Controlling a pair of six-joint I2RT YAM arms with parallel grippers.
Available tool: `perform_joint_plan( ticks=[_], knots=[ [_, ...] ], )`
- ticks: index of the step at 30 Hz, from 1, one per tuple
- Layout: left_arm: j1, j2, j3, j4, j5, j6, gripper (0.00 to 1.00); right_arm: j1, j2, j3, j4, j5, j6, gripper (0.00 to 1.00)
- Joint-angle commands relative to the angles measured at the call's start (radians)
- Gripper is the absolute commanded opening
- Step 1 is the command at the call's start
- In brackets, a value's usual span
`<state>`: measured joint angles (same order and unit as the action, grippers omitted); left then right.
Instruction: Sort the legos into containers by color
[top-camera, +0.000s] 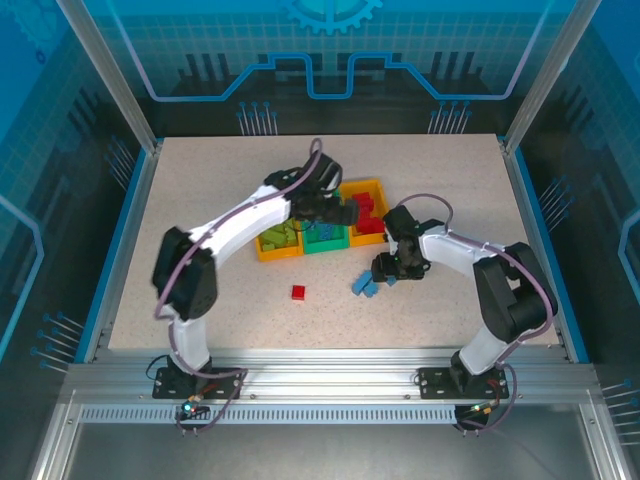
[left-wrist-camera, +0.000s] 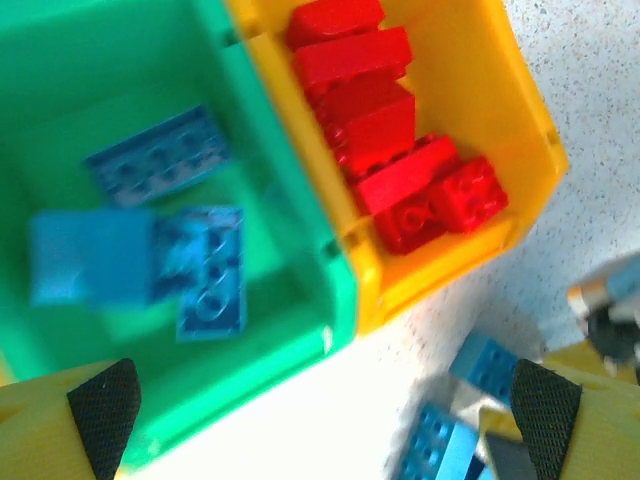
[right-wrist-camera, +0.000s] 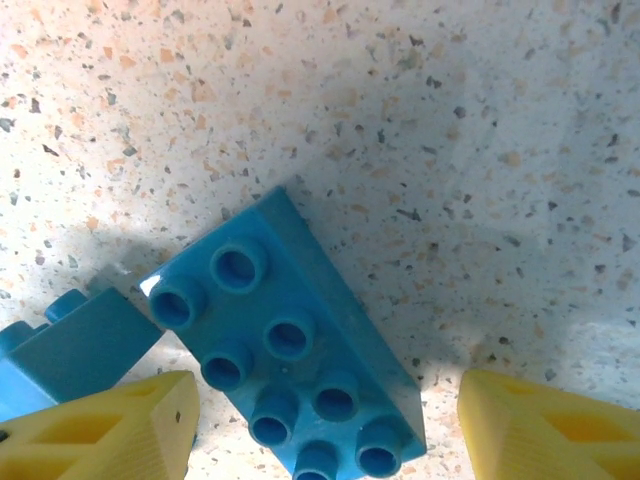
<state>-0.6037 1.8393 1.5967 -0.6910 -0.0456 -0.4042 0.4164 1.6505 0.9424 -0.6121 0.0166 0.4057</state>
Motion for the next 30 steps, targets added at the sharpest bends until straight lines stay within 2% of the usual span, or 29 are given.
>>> perform_joint_plan(
  ticks=[1,5,8,18,26,30],
  knots=[
    [0.004,-0.144,-0.193,-0.007,-0.077,-0.054,0.99,0.004,0.031,0.025,-0.034,0.01,-0.02,0.69],
    [-0.014,-0.265,-0.437,0.029,-0.081,-0.131,0.99,0.009,0.064,0.032,-0.035,0.021,-0.024,0.63],
    [-0.042,-0.308,-0.539,0.054,-0.085,-0.176,0.99,0.016,0.076,0.045,-0.046,0.035,-0.033,0.58],
    [-0.057,-0.34,-0.622,0.082,-0.1,-0.229,0.99,0.052,0.036,0.053,-0.069,0.052,-0.018,0.26],
    [-0.093,-0.288,-0.642,0.085,-0.091,-0.232,0.99,0.027,-0.117,0.138,-0.108,0.002,0.003,0.23],
    [-0.115,-0.254,-0.657,0.093,-0.101,-0.25,0.98,0.01,-0.097,0.272,-0.124,-0.028,-0.005,0.23]
  ],
)
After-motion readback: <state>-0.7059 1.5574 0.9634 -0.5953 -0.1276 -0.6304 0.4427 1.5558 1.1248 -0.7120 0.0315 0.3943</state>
